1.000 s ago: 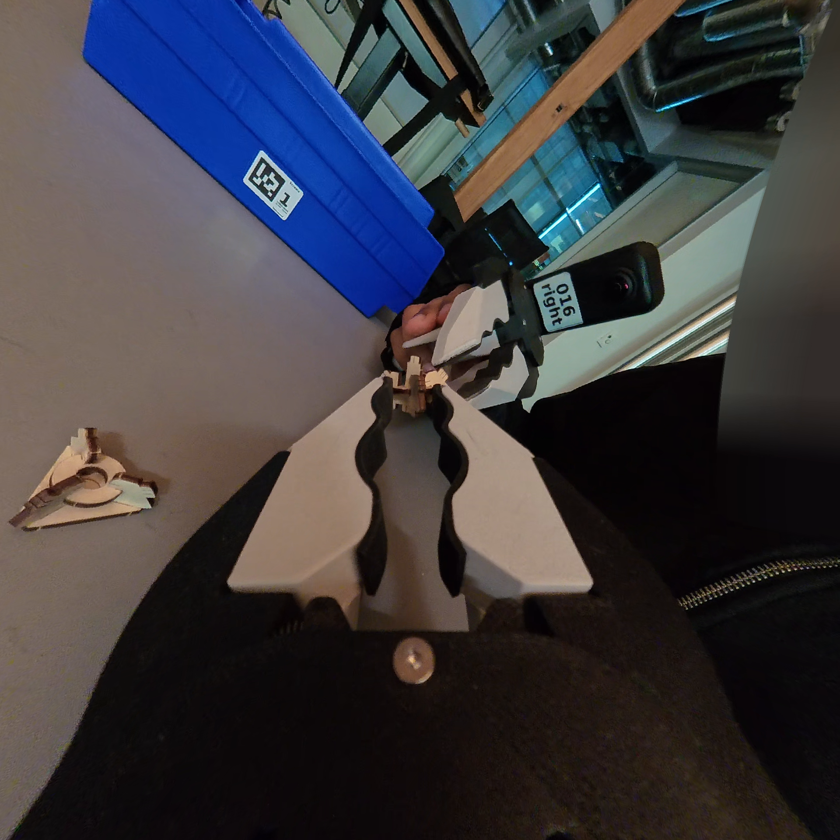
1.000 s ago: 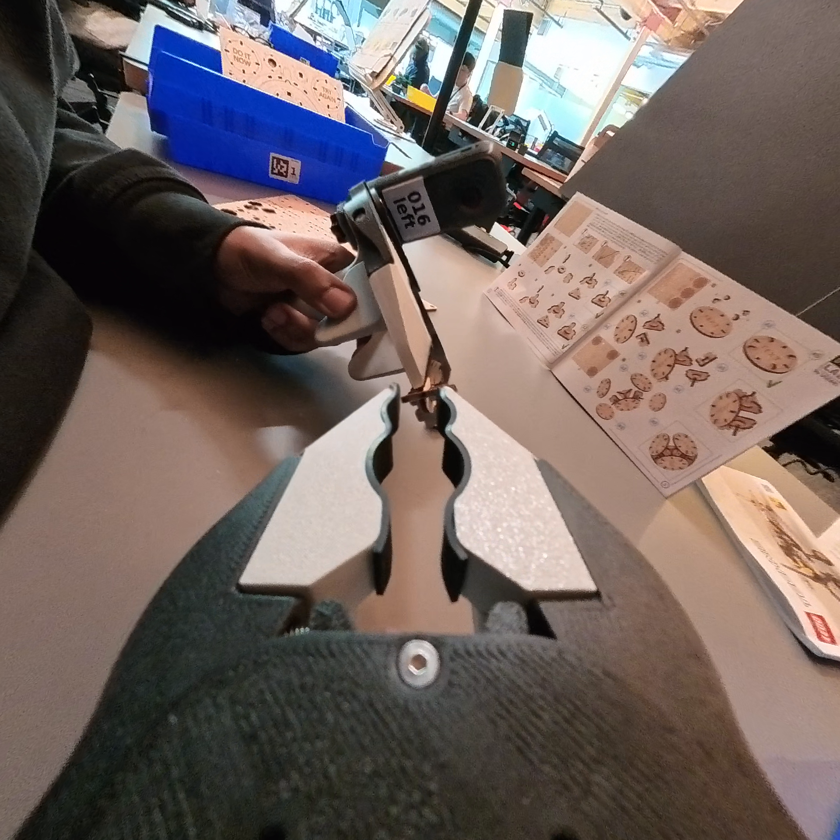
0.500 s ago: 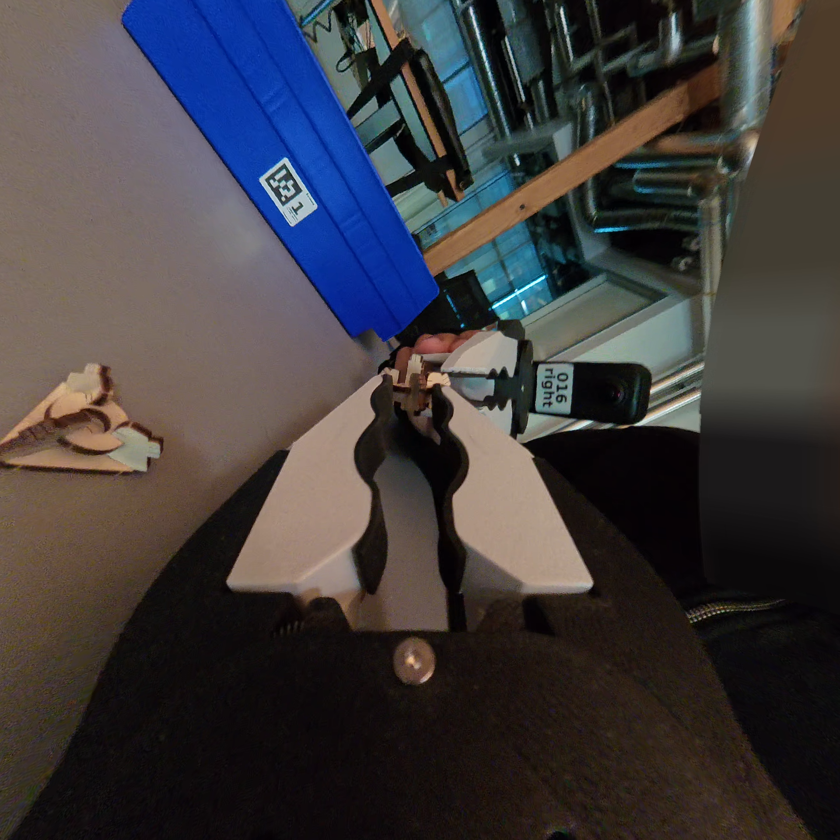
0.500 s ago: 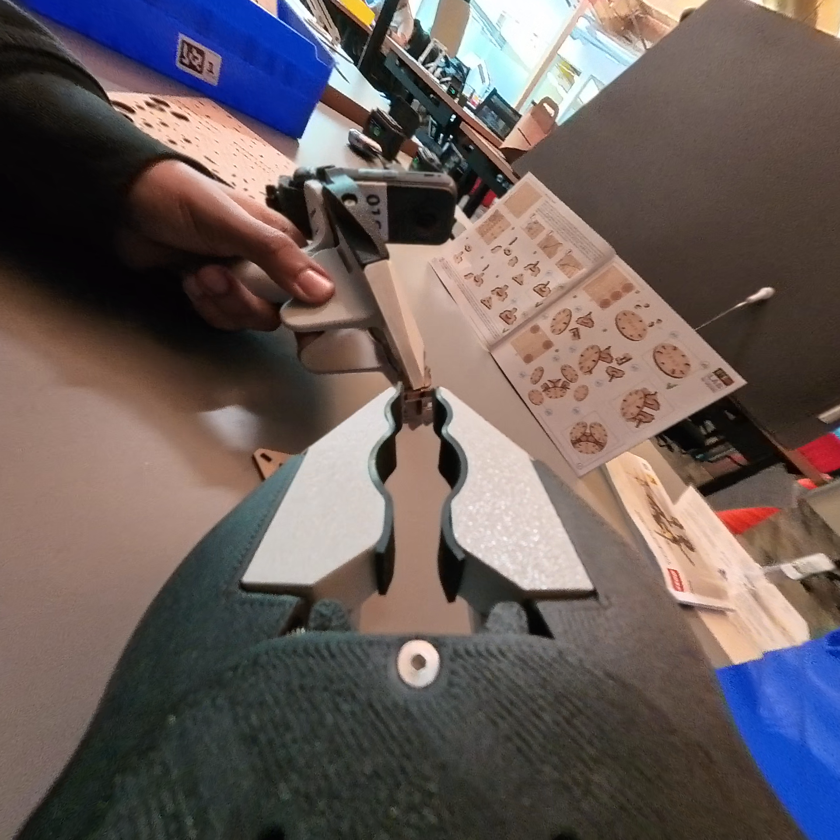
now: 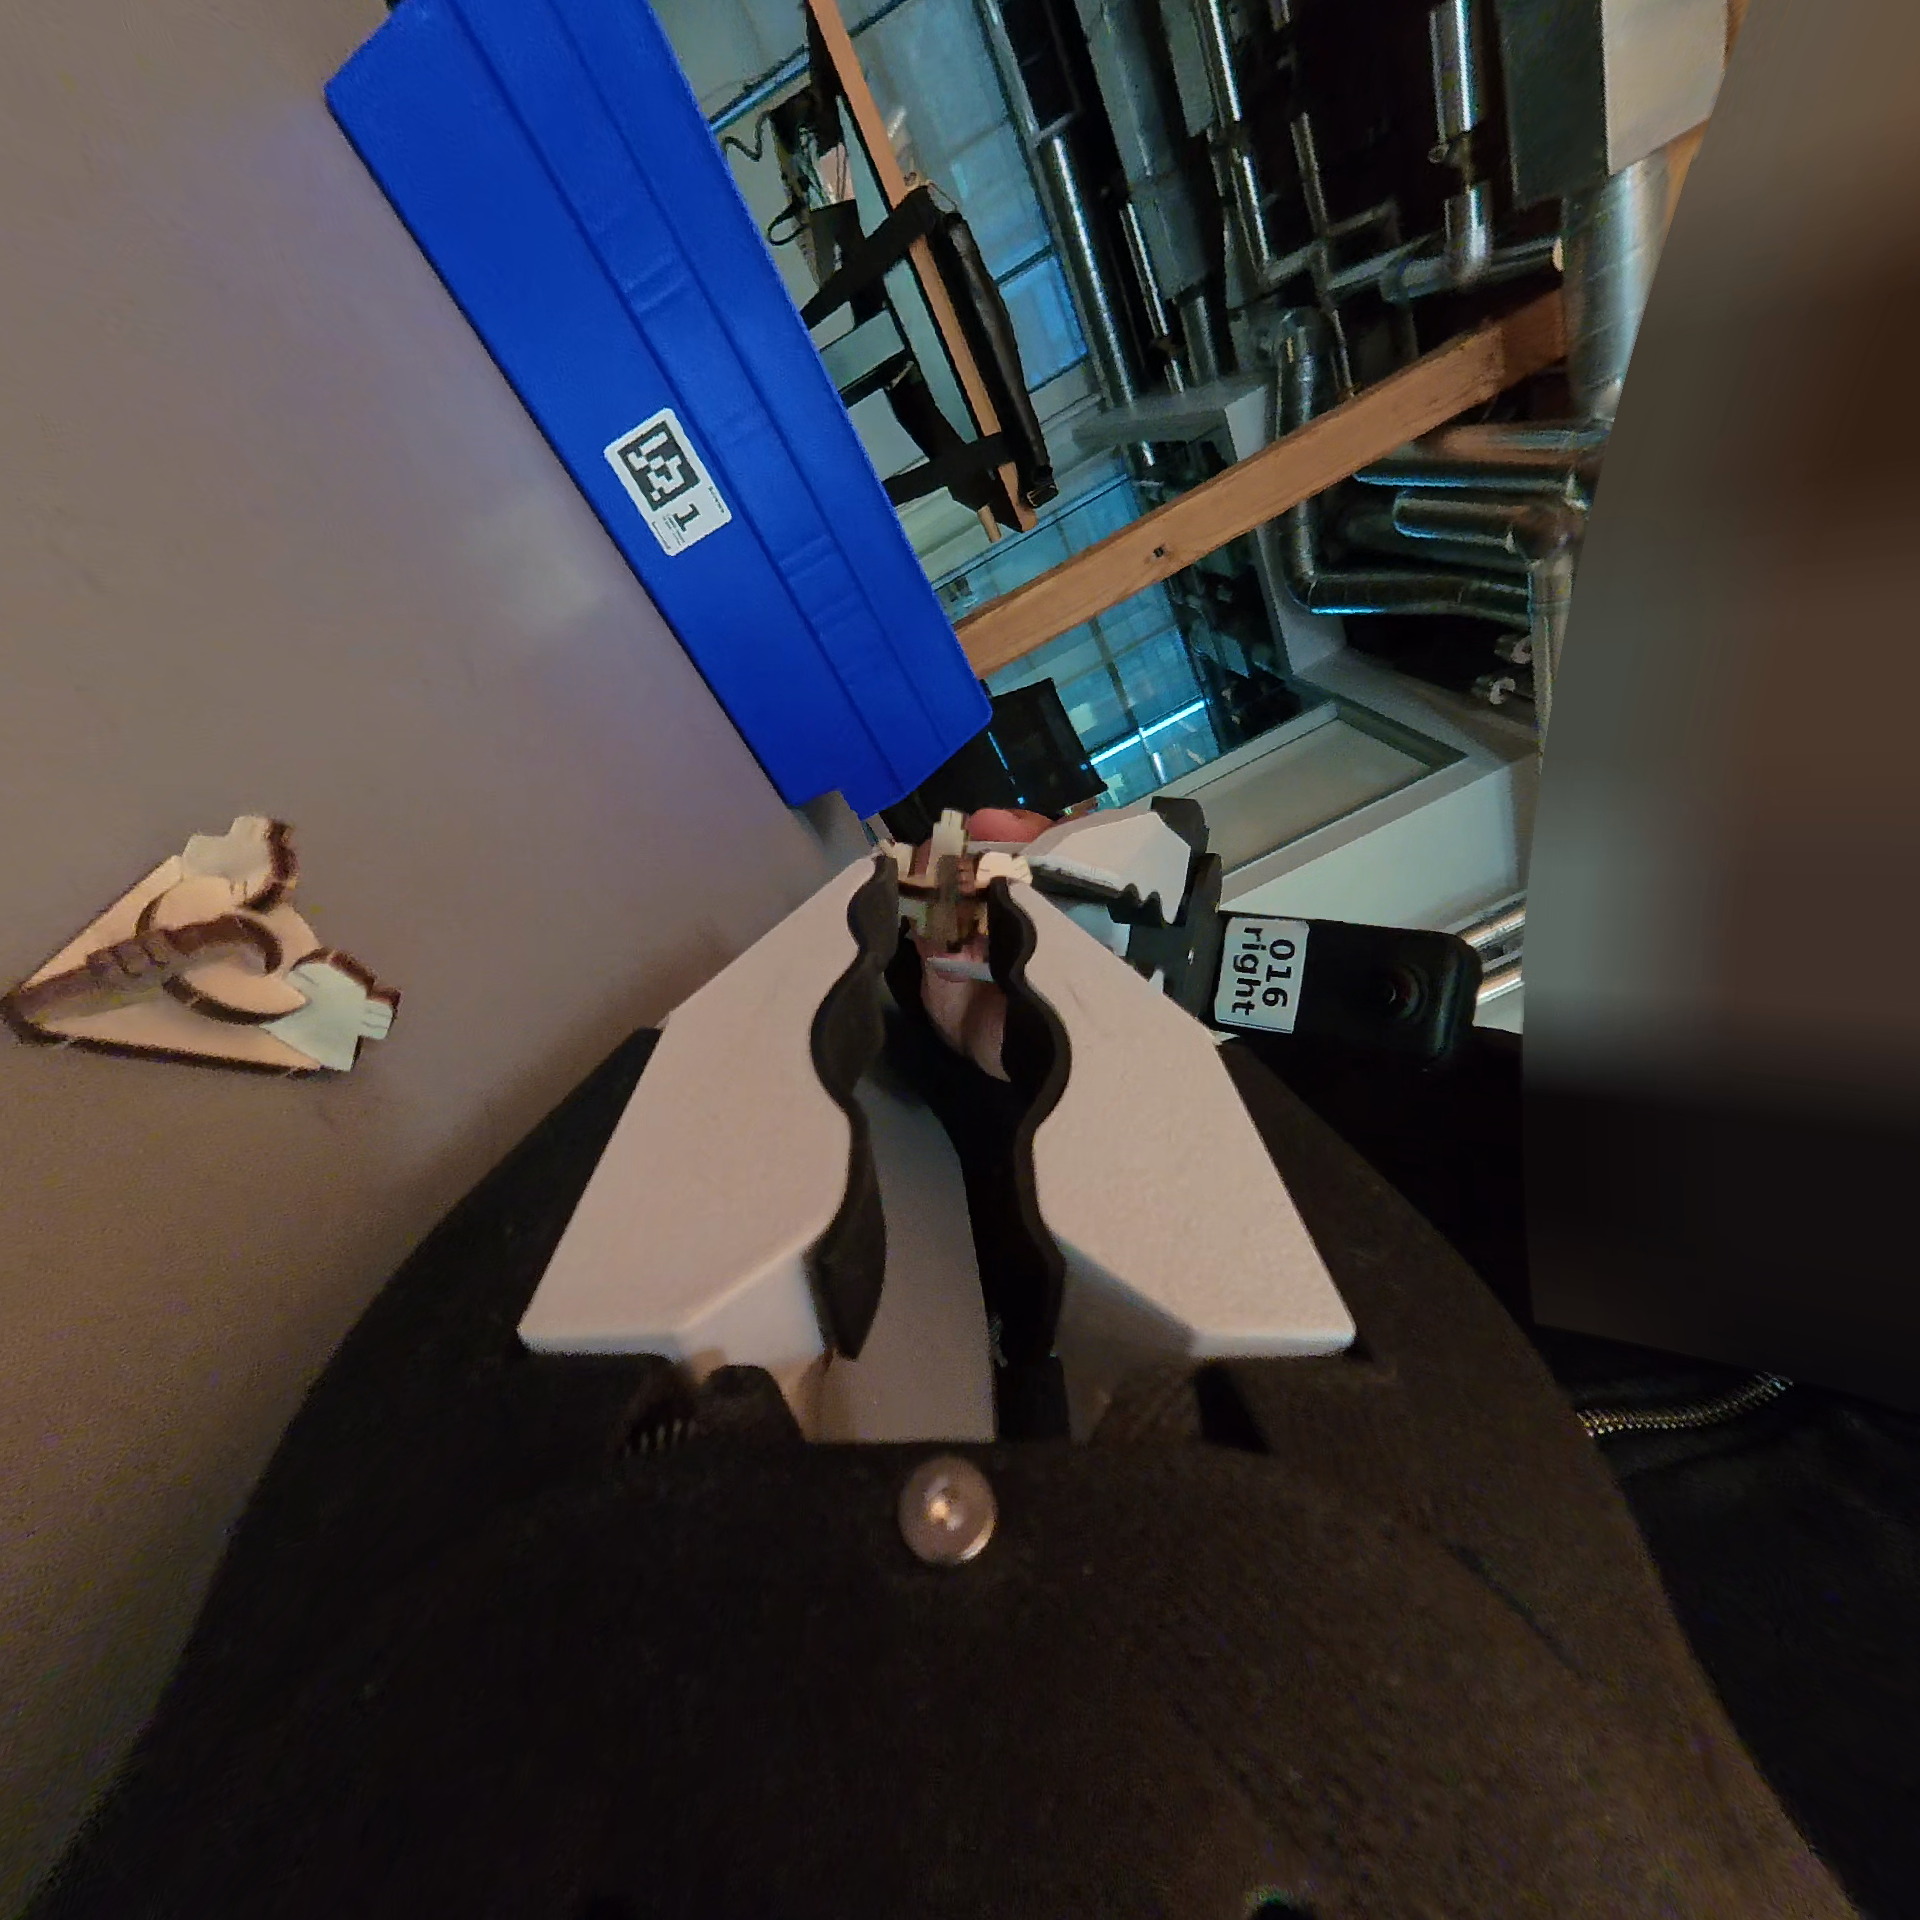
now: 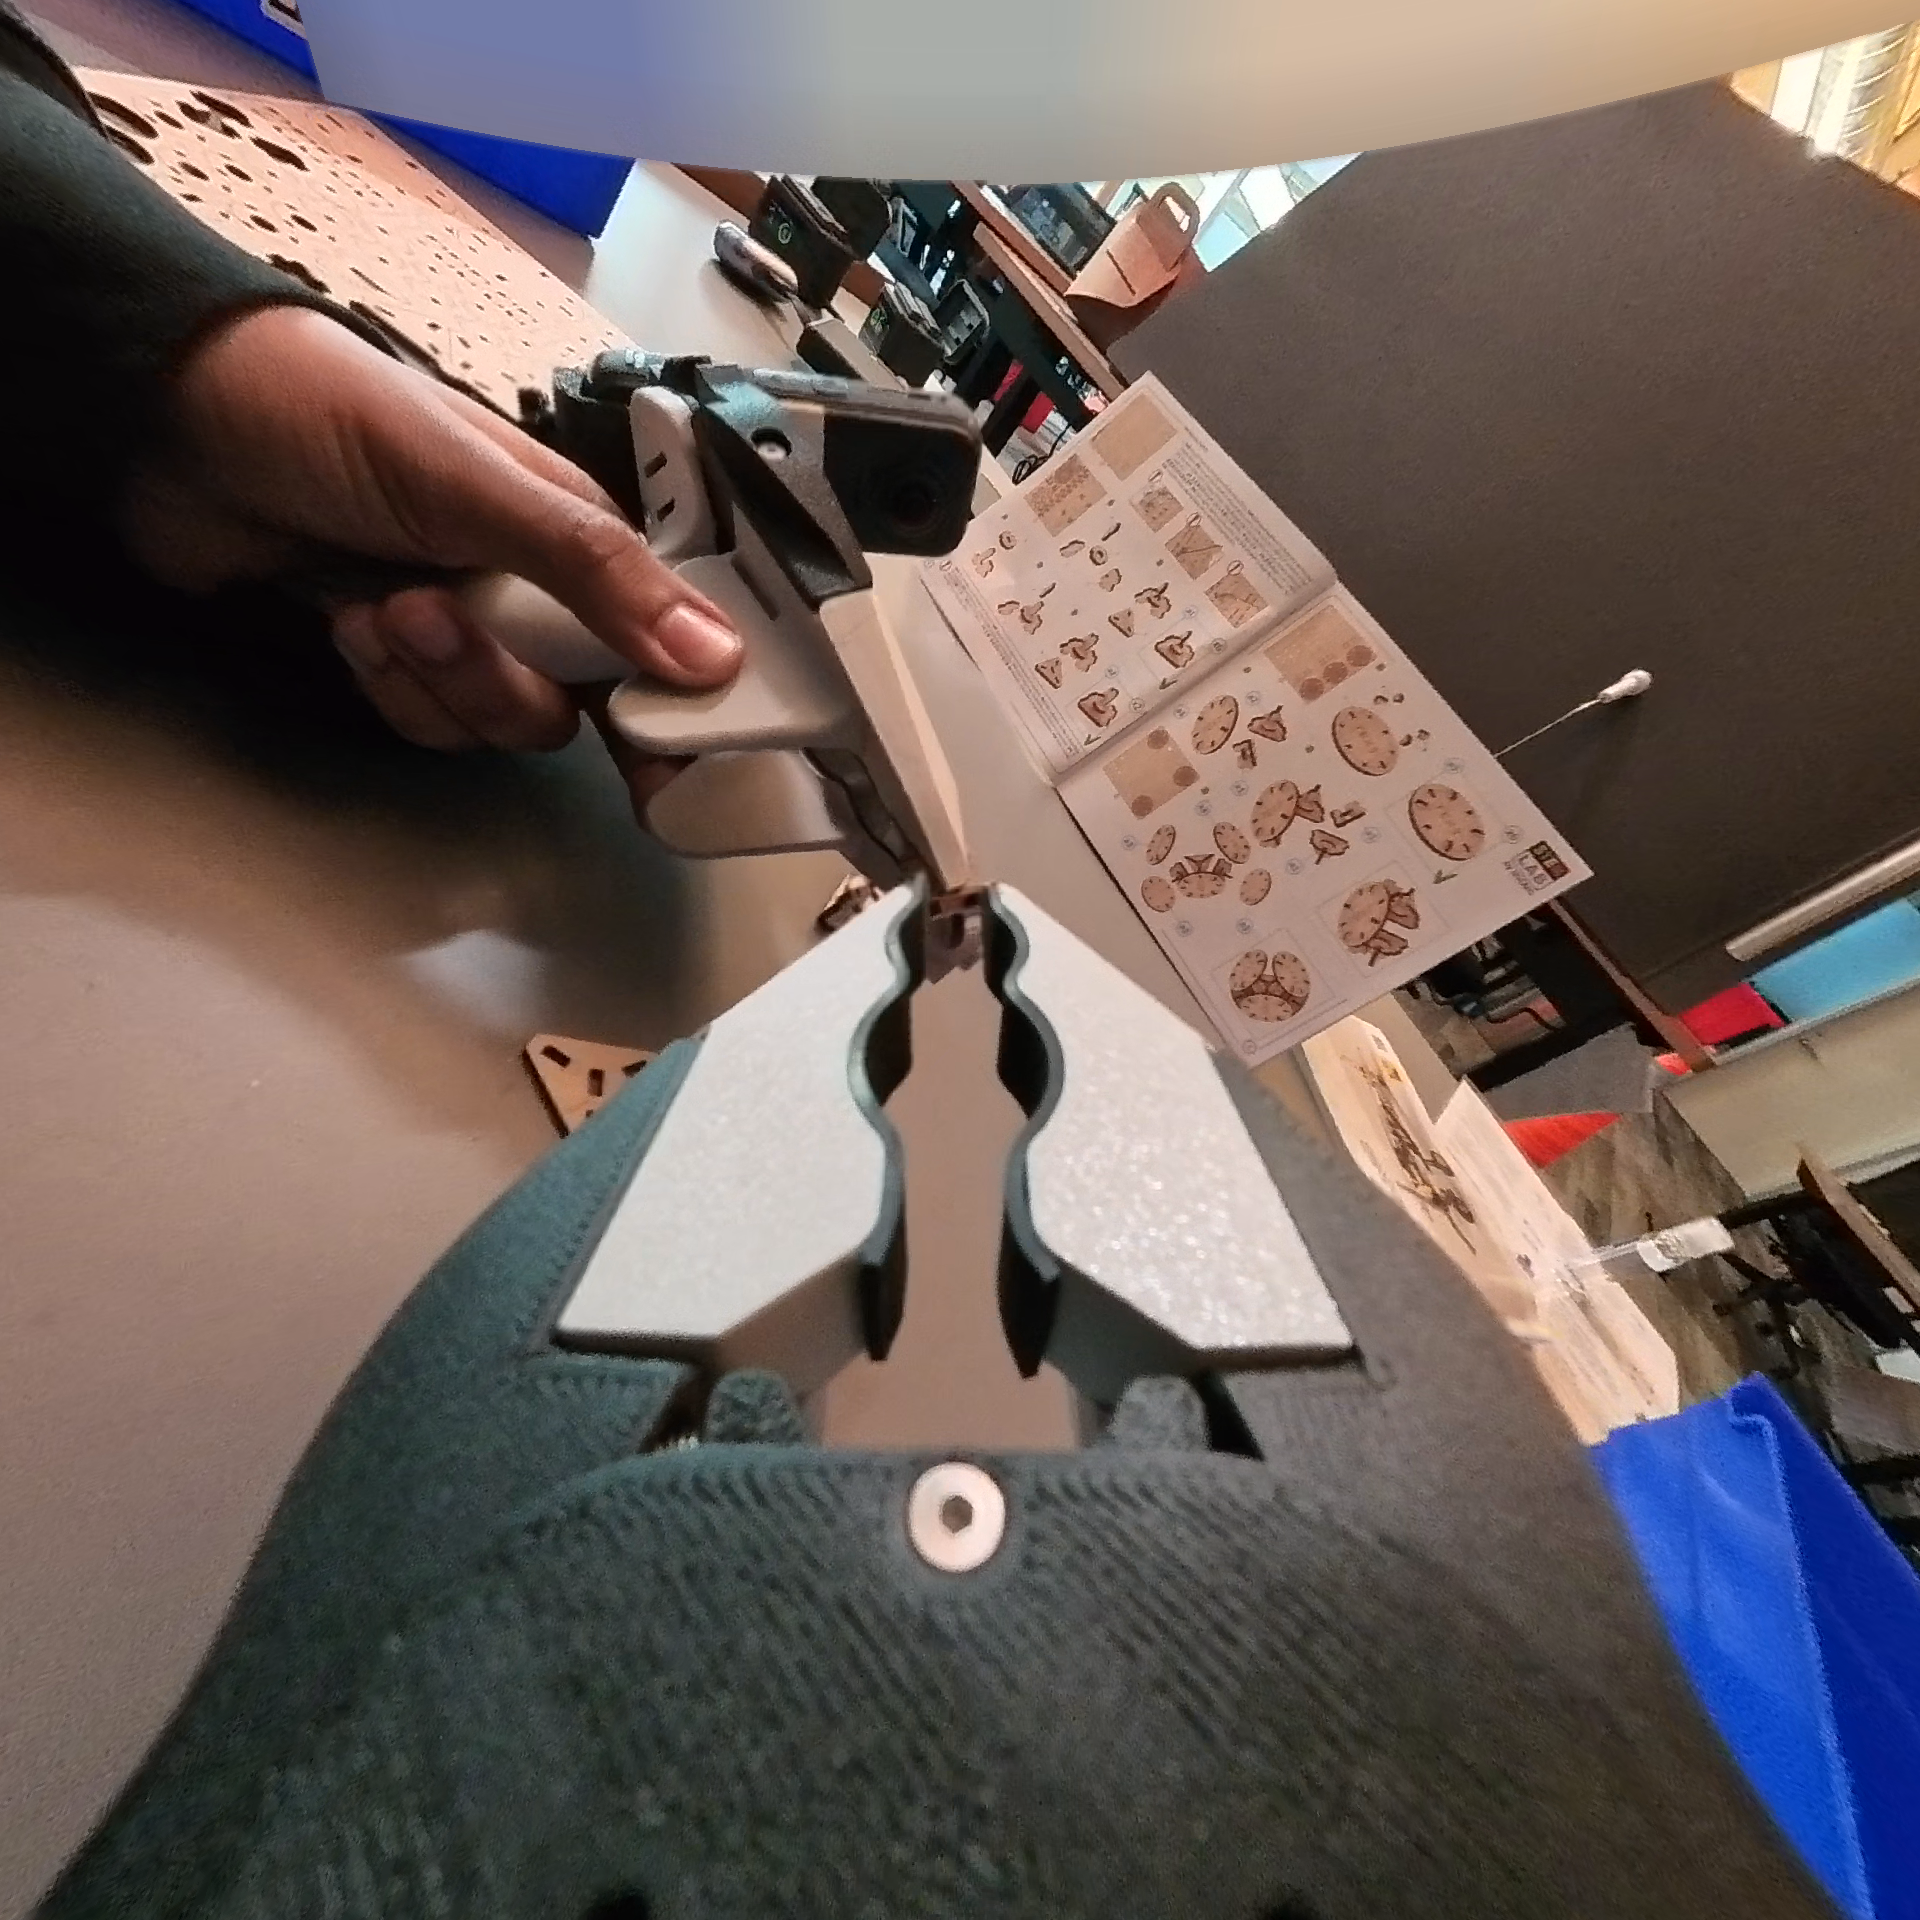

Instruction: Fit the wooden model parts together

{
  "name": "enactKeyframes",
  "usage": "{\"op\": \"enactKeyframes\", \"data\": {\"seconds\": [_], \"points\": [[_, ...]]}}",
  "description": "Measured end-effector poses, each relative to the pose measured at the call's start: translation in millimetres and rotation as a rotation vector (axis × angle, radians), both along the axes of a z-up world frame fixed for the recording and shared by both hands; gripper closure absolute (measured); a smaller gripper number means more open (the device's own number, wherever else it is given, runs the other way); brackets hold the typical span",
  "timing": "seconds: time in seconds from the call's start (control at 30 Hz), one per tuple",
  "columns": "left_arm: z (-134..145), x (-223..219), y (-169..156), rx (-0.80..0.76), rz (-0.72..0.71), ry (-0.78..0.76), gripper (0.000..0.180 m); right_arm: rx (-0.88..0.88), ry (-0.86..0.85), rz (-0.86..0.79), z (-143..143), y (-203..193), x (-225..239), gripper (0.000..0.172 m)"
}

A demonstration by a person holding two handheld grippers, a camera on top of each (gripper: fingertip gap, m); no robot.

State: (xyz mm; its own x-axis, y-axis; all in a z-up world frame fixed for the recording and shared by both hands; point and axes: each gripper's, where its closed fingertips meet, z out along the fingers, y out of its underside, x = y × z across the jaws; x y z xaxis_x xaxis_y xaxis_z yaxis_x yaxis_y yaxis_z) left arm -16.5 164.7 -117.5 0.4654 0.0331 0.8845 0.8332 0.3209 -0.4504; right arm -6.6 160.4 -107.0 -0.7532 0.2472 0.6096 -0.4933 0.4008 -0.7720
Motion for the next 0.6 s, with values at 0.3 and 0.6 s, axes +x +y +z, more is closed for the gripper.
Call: {"op": "enactKeyframes", "data": {"seconds": [0.3, 0.6], "points": [[10.2, -2.3, -7.5, -0.038, 0.044, 0.113, 0.165, -0.110, -0.137, 0.064, 9.0, 3.3, 1.6, 0.157], [17.0, 3.8, -2.9, -0.408, 0.147, 0.492, 0.165, -0.361, -0.797, 0.244, 16.4, 3.2, 2.2, 0.153]]}}
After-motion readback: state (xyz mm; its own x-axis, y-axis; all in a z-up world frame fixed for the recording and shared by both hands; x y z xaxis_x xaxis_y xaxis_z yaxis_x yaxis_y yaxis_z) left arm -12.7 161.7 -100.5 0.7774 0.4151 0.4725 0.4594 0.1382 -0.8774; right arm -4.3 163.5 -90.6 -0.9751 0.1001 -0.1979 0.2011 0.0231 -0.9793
